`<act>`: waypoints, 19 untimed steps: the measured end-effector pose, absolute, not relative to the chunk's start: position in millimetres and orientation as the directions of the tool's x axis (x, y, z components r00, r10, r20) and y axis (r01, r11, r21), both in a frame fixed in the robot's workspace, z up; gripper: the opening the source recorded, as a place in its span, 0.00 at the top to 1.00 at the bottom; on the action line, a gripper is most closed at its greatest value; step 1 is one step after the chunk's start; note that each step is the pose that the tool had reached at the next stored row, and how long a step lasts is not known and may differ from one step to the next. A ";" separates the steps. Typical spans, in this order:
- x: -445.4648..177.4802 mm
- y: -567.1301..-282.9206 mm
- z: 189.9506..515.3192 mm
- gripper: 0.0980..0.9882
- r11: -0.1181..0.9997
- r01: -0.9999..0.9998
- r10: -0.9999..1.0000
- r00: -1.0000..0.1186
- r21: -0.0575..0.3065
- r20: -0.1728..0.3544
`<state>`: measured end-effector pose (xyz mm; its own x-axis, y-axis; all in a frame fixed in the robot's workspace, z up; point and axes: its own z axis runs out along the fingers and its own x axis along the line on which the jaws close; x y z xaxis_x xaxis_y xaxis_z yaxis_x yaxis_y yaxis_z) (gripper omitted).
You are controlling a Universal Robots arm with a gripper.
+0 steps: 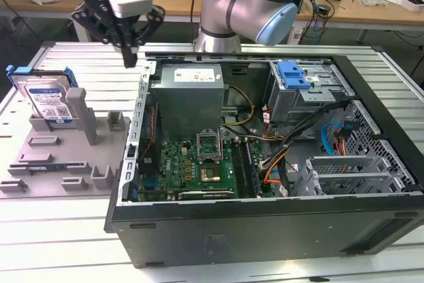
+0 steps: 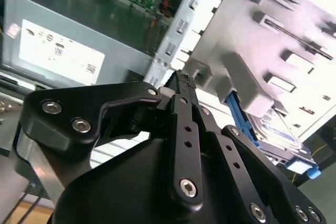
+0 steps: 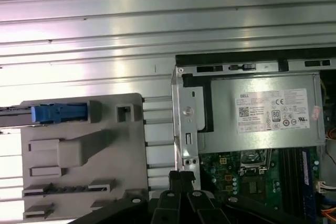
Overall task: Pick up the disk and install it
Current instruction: 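Reach for the disk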
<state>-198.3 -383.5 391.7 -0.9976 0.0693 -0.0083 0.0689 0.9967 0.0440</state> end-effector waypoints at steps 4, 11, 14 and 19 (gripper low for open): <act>-218.5 -377.9 391.4 0.99 0.997 0.069 0.069 -0.998 0.044 -0.006; -248.1 -368.9 391.0 0.99 0.997 0.069 0.069 -0.998 0.044 -0.002; -261.2 -364.9 390.8 0.99 0.997 0.069 0.069 -0.998 0.043 -0.001; -287.2 -356.6 390.3 0.99 0.997 0.068 0.068 -0.998 0.043 0.003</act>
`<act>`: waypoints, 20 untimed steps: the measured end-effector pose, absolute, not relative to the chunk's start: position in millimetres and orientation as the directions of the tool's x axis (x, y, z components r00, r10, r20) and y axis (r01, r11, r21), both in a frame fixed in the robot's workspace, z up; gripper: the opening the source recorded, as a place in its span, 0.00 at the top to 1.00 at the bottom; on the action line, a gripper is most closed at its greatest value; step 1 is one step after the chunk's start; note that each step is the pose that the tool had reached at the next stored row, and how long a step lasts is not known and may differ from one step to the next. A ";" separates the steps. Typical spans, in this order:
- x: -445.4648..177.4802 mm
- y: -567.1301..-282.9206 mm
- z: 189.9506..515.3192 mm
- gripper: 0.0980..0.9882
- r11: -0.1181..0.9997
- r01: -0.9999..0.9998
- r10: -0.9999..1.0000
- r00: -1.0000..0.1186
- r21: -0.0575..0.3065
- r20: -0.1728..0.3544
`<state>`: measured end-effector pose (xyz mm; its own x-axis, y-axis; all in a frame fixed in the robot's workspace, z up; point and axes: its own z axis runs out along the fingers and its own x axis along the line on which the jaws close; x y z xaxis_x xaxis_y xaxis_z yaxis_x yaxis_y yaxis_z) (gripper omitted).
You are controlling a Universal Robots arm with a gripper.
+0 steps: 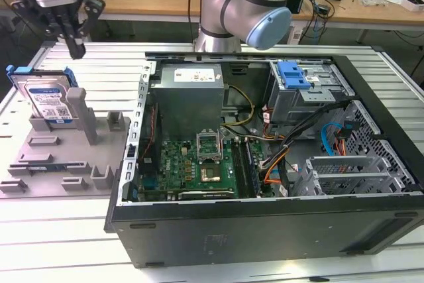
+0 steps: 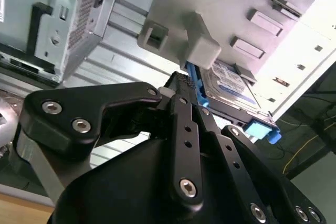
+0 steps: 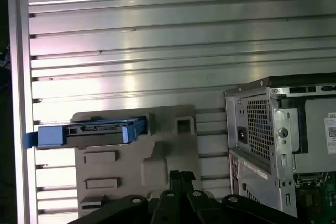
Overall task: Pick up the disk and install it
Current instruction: 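Reach for the disk, then pick up the disk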
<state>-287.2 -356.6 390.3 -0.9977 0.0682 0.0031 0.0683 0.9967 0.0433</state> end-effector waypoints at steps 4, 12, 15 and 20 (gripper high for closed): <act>-303.7 -351.2 390.0 0.99 0.997 0.068 0.068 -0.998 0.043 0.006; -333.9 -341.8 389.4 0.99 0.997 0.069 0.068 -0.998 0.043 0.012; -336.1 -341.3 389.4 0.99 0.997 0.069 0.068 -0.998 0.043 0.013; -337.0 -341.3 389.4 0.99 0.997 0.069 0.068 -0.998 0.043 0.013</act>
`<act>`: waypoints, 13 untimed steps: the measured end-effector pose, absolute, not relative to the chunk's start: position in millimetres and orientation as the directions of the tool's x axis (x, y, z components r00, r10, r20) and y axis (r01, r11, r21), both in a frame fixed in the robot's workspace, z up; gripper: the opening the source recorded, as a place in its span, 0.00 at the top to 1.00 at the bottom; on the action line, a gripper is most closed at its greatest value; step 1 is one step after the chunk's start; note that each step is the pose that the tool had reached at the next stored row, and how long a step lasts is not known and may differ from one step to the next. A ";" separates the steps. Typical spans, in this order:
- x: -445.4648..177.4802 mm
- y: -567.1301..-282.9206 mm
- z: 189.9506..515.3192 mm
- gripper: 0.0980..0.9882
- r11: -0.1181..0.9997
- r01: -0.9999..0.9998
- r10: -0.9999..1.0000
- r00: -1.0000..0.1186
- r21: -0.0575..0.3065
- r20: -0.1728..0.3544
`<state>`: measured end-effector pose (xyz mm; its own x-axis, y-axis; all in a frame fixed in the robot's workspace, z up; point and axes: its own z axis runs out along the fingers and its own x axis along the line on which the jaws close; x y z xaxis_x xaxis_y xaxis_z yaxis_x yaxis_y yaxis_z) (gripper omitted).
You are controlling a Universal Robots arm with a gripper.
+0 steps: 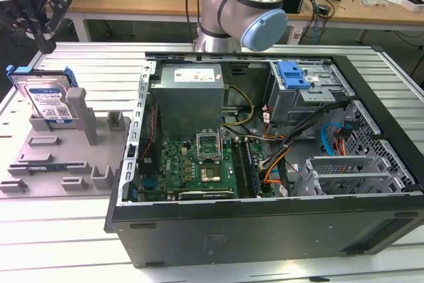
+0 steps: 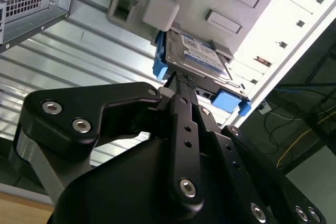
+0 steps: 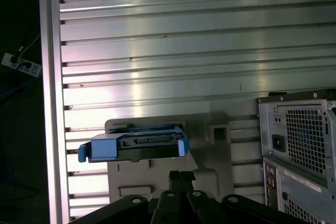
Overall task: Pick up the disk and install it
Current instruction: 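Pick up the disk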
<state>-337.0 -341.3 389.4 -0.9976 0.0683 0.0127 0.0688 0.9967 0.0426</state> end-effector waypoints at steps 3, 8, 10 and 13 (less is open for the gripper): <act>-337.3 -341.3 389.4 0.99 0.997 0.069 0.068 -0.998 0.043 0.013; -337.8 -341.3 389.4 0.99 0.997 0.069 0.068 -0.998 0.043 0.013; -337.9 -341.3 389.4 0.99 0.997 0.067 0.067 -0.998 0.043 0.013; -338.0 -341.2 389.3 0.99 0.999 0.014 0.014 -1.000 0.043 0.013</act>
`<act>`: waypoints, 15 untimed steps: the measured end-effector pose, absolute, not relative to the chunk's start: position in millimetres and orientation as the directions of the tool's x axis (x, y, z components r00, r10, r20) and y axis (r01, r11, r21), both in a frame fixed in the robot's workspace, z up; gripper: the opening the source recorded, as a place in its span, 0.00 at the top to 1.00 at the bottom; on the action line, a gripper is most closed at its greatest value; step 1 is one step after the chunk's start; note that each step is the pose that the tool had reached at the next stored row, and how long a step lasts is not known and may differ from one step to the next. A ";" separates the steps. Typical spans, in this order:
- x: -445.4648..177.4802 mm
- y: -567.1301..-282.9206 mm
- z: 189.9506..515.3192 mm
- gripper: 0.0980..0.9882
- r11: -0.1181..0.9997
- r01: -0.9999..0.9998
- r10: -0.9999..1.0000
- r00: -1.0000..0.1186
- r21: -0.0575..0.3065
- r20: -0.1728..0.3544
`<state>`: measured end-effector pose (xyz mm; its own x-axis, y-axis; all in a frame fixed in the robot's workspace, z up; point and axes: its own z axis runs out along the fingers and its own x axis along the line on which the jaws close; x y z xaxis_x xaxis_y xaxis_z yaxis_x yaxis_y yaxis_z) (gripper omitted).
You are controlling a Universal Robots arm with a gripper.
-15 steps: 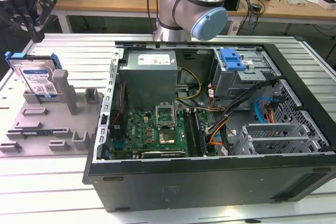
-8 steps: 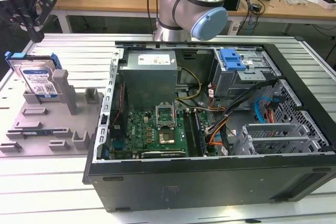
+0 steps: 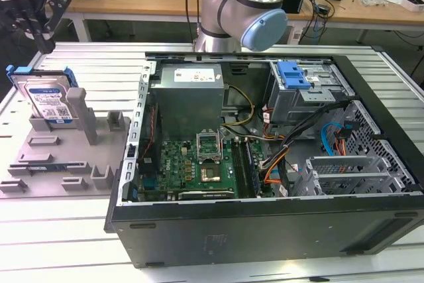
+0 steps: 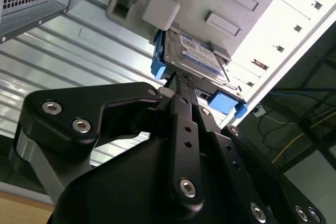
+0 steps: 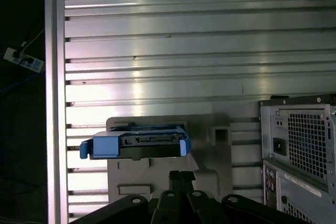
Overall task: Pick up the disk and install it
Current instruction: 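Pick up the disk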
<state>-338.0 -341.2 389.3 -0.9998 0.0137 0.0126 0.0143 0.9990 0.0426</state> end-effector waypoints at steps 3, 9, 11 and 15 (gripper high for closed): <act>-338.0 -341.3 388.9 0.99 0.998 -0.045 -0.046 -0.999 0.043 0.013; -337.9 -341.3 388.1 0.99 0.985 -0.170 -0.171 -0.985 0.042 0.013; -337.9 -341.3 387.8 0.99 0.978 -0.206 -0.207 -0.978 0.042 0.013; -337.9 -341.3 387.1 0.99 0.947 -0.320 -0.320 -0.947 0.042 0.013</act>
<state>-337.9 -341.3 387.1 -0.9472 -0.3205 0.0128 -0.3197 0.9466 0.0420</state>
